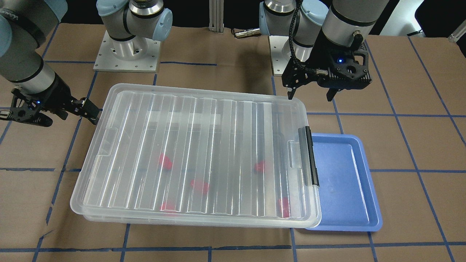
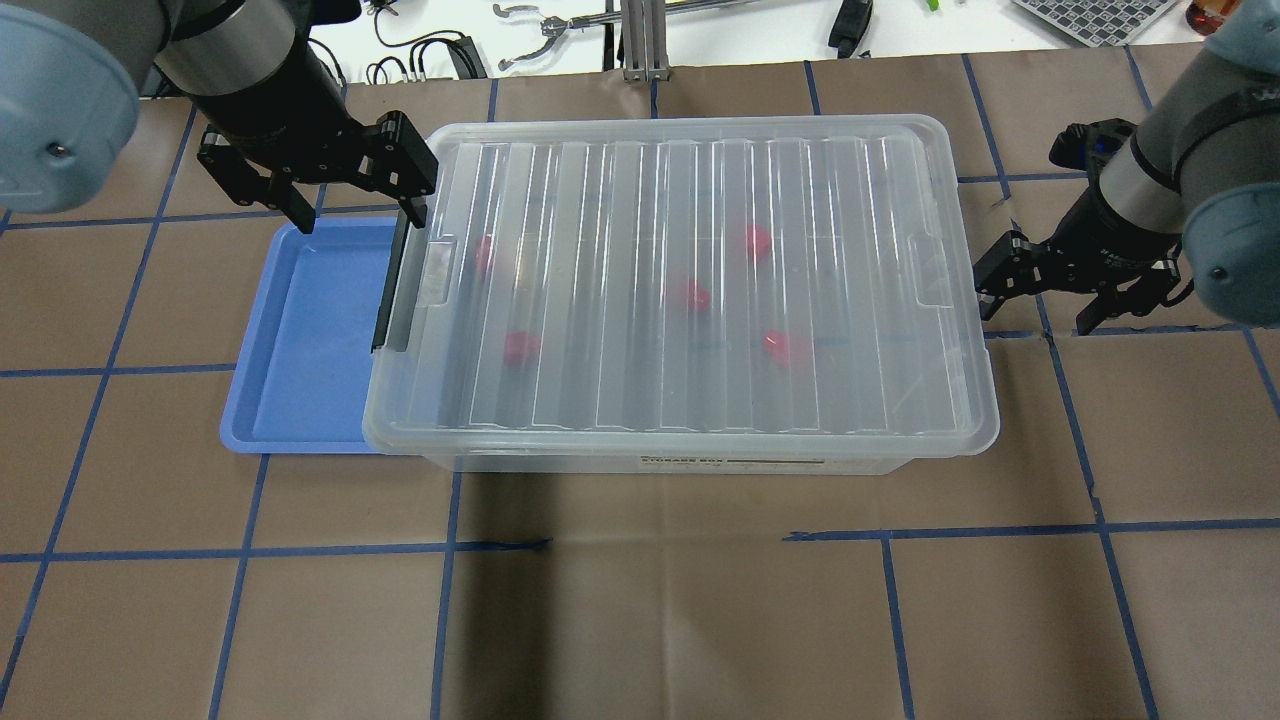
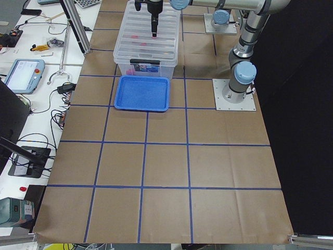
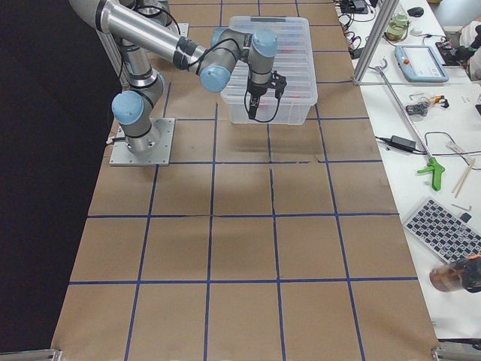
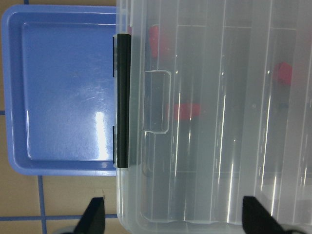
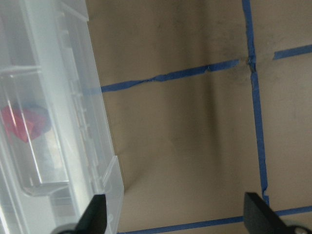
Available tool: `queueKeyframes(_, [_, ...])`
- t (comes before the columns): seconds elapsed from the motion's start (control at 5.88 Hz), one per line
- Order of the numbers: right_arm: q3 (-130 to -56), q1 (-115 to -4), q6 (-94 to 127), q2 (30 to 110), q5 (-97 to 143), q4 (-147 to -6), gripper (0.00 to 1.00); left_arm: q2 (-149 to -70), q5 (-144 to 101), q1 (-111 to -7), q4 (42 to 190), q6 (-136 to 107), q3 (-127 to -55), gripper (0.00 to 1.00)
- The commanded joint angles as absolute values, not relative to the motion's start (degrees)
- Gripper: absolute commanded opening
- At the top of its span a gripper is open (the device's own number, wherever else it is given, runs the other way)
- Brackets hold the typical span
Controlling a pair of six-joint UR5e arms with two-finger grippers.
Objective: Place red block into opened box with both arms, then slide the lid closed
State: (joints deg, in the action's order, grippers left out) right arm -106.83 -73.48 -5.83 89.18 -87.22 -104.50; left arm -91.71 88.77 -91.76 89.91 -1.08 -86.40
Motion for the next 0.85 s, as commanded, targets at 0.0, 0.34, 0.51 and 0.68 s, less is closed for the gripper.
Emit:
queueKeyframes(0.0, [-97.6,-73.7,-5.8,88.9,-87.5,-97.7,1.0,-91.7,88.8,-91.8,89.9,-1.1,-86.4,0.98])
queueKeyframes(0.34, [-92.8,-78.3,0.3,88.6,-87.5,-93.8,1.0,-91.7,88.8,-91.8,90.1,-1.1,-86.4,0.98])
queueKeyframes(0.51, [-90.9,-83.7,5.4,88.4,-87.8,-93.6,1.0,-91.7,88.8,-91.8,90.1,-1.1,-86.4,0.98])
queueKeyframes(0.68, [-89.7,-86.4,8.6,88.5,-87.9,-92.7,1.0,-91.7,88.8,-91.8,90.1,-1.1,-86.4,0.98])
